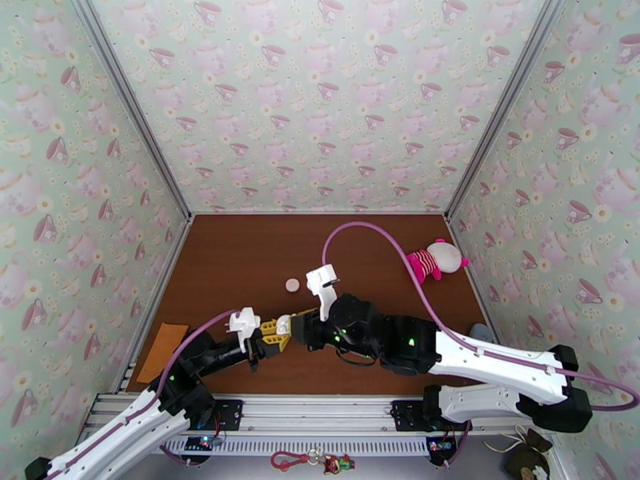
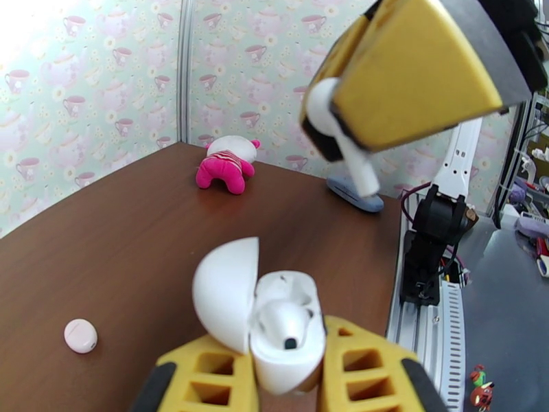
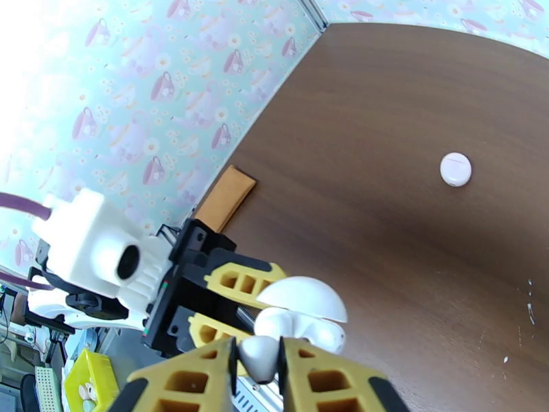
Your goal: Insert the wireless bluetooth earbuds into the charging case
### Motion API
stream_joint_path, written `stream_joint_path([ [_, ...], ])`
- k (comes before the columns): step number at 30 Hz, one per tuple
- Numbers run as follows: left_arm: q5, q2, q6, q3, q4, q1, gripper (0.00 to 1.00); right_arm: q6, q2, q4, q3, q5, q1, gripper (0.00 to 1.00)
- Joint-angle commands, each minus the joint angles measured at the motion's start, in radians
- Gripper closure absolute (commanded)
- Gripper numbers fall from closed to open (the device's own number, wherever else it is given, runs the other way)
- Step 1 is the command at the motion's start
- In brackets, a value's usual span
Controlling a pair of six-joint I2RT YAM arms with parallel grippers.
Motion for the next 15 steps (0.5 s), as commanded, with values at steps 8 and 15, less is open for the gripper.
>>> stream_joint_path([
  [8, -0.023, -0.030, -0.058, 0.005, 0.043, 0.017, 1.00, 0.005, 0.047, 0.080, -0.038, 0.108, 0.043, 0.76],
  [15, -0.007, -0.043, -0.071, 0.004, 0.038, 0.017, 1.00, 0.012, 0.033, 0.097, -0.063, 0.149, 0.043, 0.76],
])
